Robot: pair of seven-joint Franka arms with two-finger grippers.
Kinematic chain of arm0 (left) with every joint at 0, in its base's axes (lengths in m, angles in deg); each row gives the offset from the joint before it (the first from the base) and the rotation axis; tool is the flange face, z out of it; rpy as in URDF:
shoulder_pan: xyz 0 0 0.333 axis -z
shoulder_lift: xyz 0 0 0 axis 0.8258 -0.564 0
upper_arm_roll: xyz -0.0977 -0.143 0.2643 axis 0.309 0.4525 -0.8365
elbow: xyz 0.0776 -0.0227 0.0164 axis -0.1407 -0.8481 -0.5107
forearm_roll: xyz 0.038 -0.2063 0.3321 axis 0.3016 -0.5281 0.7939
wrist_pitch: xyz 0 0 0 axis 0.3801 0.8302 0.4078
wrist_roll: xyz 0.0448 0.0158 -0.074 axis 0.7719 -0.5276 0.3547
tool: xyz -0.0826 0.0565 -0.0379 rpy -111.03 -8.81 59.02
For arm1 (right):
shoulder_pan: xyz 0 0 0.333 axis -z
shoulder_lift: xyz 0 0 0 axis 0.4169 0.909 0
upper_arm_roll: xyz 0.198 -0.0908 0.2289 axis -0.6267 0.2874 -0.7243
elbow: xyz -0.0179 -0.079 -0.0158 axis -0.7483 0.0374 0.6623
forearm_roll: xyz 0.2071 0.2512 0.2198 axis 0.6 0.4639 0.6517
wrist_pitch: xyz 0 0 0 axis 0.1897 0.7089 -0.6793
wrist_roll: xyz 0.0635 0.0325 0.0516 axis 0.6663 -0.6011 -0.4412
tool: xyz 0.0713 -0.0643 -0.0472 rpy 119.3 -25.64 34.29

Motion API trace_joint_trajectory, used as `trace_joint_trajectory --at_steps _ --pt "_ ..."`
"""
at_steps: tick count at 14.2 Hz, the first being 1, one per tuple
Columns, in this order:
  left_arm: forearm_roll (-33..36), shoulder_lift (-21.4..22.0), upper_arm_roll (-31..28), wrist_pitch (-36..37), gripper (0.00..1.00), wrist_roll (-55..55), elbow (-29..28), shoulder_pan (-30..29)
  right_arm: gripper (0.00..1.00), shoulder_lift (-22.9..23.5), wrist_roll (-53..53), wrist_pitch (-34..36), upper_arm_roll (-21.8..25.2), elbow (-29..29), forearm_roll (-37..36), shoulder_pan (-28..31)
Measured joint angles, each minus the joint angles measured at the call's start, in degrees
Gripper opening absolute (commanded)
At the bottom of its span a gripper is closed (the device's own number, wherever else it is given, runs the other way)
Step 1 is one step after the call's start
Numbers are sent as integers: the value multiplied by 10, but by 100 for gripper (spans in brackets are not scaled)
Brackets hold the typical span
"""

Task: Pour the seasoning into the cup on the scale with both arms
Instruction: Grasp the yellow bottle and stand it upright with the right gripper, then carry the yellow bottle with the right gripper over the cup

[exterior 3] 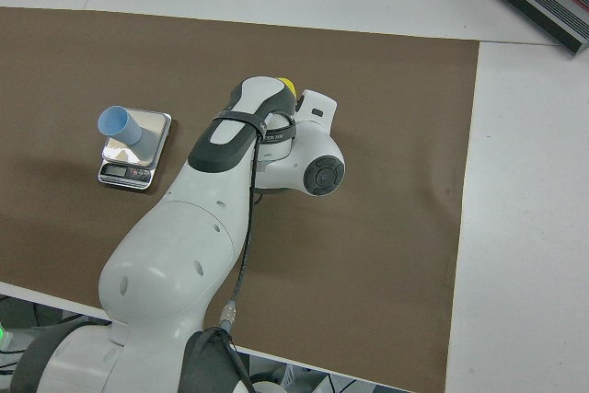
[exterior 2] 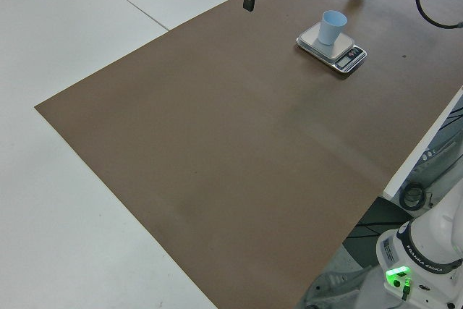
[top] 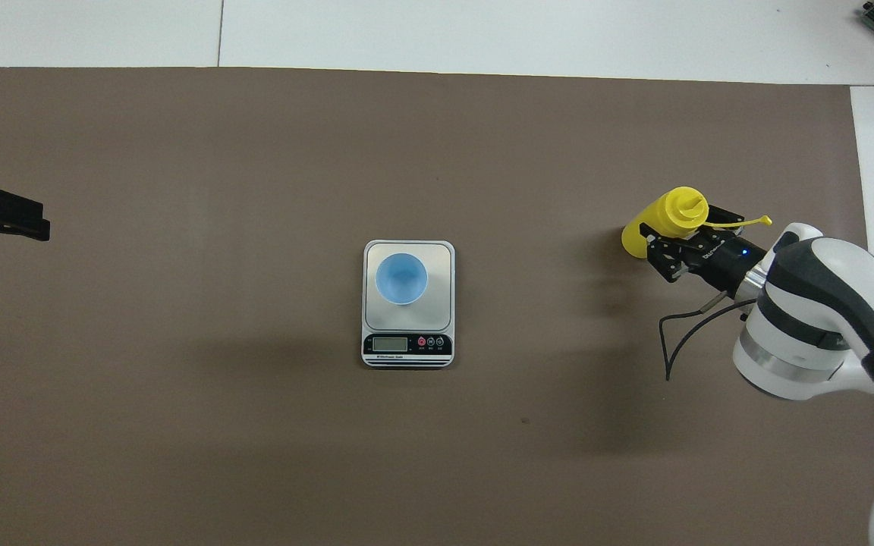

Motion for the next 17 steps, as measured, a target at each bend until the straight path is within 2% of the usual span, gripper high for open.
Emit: trace_joint_trajectory --at_steps 7,13,17 --pt "0 0 0 0 100 0 0 0 1 -17 14 -45 -1 12 -20 -29" --pt "0 0 0 0 100 0 0 0 1 -18 187 -50 -1 44 -223 -34" --pt "0 0 0 0 100 0 0 0 0 -19 293 -50 -1 53 -320 -51"
